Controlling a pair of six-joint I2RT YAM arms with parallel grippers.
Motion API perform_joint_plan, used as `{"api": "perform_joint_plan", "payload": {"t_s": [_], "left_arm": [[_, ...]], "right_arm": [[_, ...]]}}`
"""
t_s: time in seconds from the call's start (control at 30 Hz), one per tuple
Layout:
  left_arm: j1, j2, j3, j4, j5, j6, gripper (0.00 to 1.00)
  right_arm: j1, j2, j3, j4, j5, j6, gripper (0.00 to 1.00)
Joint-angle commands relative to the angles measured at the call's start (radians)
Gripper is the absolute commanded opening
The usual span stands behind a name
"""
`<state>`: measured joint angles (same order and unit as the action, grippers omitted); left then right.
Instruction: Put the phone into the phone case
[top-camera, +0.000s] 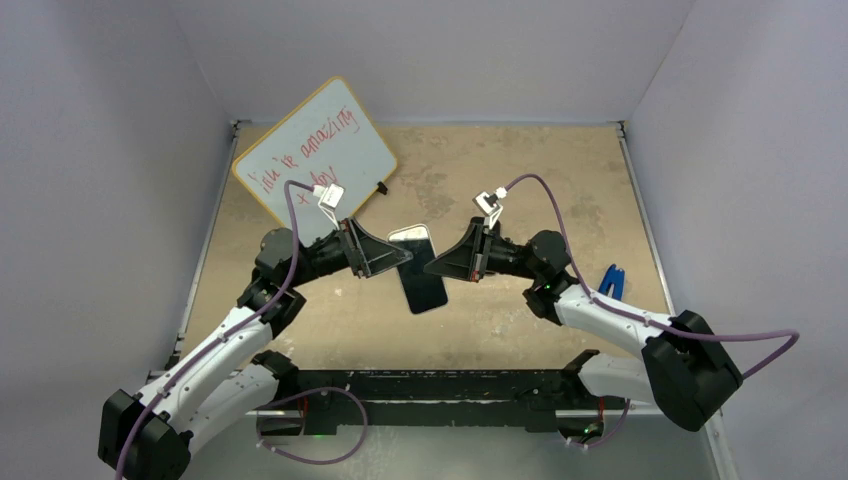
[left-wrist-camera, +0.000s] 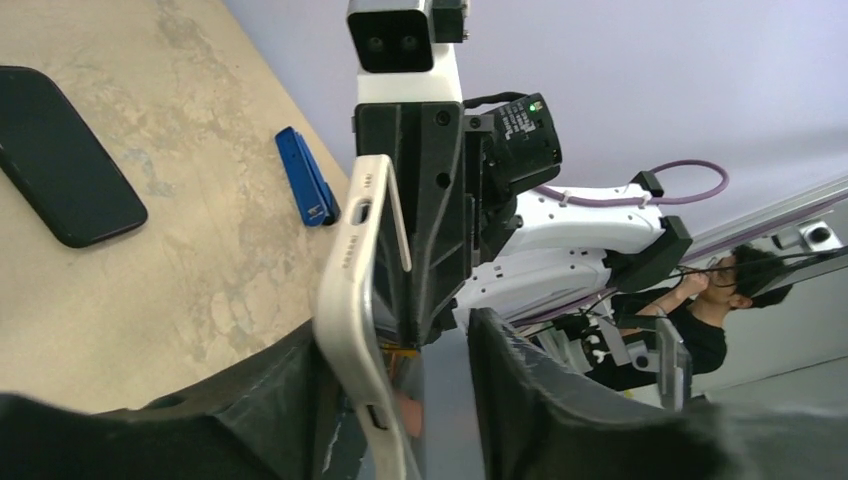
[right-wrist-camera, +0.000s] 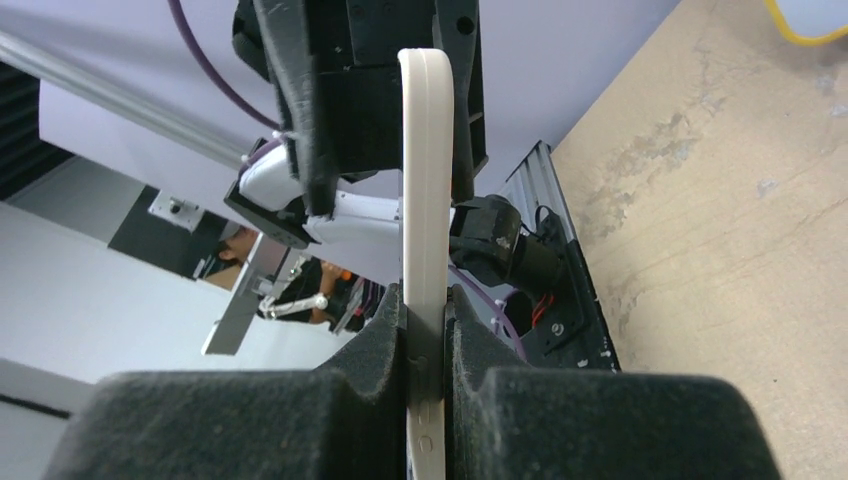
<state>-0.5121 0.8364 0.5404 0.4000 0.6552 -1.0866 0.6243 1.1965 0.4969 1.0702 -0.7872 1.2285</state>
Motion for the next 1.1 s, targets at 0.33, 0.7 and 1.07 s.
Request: {"api": "perform_joint_plan", "payload": {"t_s": [0.33, 0.7, 1.07], "left_arm": [[-0.003, -0.004, -0.003, 0.019, 0.094, 0.047, 0.56], [0.001, -0.018, -0.054, -0.017, 0.078, 0.042, 0.00], [0.011, -0.032, -0.053, -0.001, 0.098, 0.005, 0.45]], "right_arm": [[0.007, 0.184, 0.068, 0.401, 0.212, 0.255, 0.00], [-0.005, 0.239, 0.035, 0.387, 0.262, 0.247, 0.00], [-0.014, 0.204, 0.048, 0.368, 0.315, 0.257, 0.00]]}}
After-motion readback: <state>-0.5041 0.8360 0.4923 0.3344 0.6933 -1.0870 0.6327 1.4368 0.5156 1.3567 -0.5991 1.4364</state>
